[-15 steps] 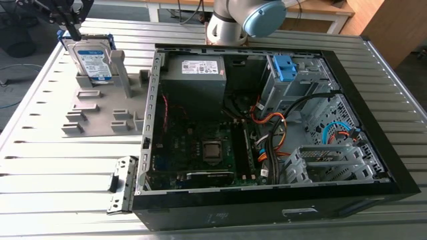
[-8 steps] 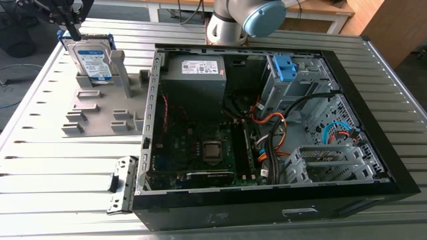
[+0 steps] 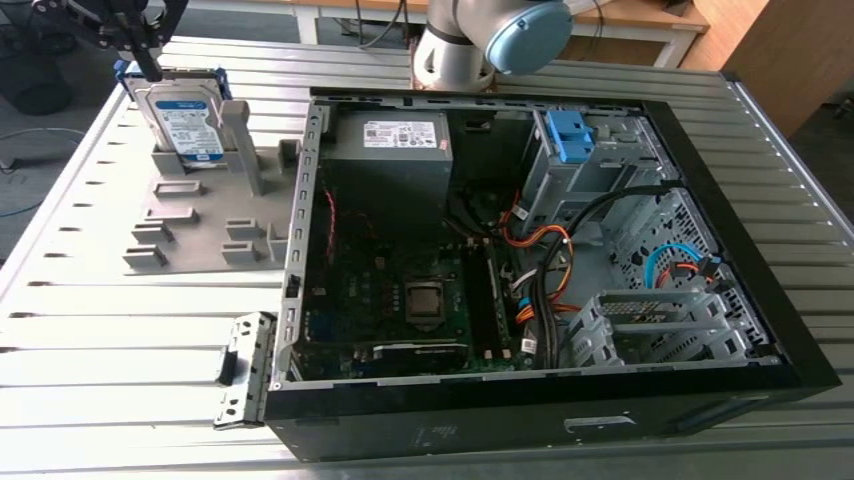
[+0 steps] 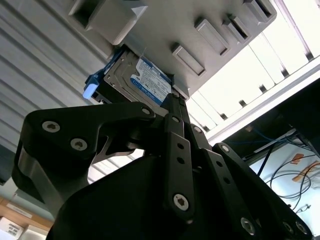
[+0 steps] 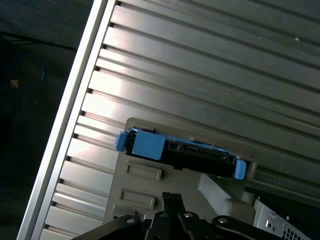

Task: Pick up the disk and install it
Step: 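Pick up the disk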

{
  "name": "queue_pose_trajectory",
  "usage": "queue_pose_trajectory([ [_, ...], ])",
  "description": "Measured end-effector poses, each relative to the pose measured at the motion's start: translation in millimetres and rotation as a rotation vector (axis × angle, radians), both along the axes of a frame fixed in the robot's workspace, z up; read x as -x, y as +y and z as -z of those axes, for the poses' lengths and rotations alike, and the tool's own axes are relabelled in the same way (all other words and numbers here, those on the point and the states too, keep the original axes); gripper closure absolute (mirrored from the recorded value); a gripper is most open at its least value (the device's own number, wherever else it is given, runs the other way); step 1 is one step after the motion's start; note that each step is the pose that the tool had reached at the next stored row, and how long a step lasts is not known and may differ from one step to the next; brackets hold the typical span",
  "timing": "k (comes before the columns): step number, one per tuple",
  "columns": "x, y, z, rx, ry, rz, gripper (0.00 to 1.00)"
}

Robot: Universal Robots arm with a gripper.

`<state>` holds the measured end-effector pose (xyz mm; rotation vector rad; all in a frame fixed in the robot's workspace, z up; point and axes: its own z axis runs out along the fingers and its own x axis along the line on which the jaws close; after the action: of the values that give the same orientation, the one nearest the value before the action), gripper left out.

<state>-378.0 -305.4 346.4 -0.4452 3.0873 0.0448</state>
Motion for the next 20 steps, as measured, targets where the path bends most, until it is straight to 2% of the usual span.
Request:
queue_pose_trajectory([
  [20,0.0,0.0,0.0,-0.0001,-0.0001,-0.068,0.89],
])
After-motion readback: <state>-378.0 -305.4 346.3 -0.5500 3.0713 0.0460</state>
